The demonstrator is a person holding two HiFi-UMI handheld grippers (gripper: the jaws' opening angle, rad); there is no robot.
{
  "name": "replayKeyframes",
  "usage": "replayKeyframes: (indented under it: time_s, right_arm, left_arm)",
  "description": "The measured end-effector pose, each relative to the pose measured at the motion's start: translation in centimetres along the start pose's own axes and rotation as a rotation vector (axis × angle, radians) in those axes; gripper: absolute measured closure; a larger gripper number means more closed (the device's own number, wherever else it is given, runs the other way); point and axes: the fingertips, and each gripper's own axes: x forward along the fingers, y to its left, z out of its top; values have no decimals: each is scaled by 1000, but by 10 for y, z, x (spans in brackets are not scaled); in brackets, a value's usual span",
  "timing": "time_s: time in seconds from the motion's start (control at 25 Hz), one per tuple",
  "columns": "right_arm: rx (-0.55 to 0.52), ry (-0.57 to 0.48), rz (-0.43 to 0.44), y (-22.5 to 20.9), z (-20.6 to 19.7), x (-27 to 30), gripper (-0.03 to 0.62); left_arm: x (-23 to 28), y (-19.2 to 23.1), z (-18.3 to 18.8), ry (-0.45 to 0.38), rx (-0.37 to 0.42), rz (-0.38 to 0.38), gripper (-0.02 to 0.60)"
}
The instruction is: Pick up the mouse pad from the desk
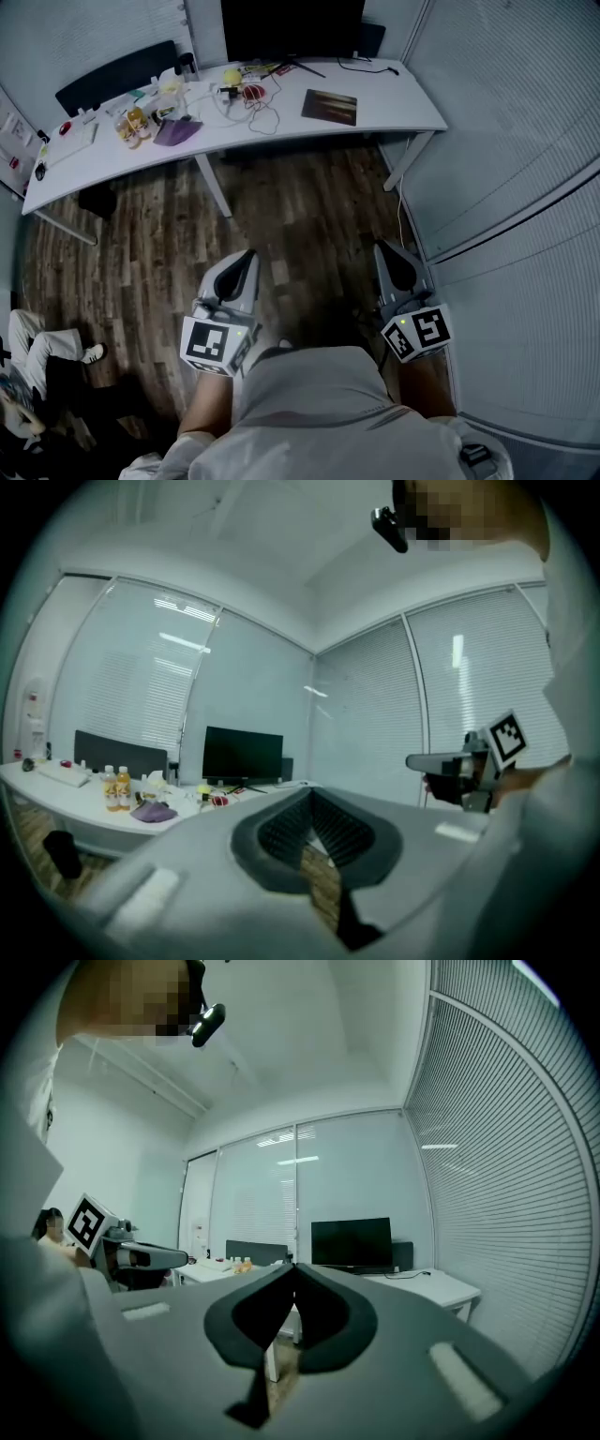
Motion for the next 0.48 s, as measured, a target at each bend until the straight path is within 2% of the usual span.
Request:
replayKeyframes:
  time_s: [0.12,0.2,0.48]
  right_arm:
    - [11,15,-22,-16,-3,16,588]
    - [18,18,-29,-26,-5,30,588]
    - [52,18,6,-80,-14,92,588]
  left_arm:
    - [14,12,-5,35,-23,3,580]
    - [27,20,-3,11,-14,-3,580]
    - [93,46,-3,25,-9,39,580]
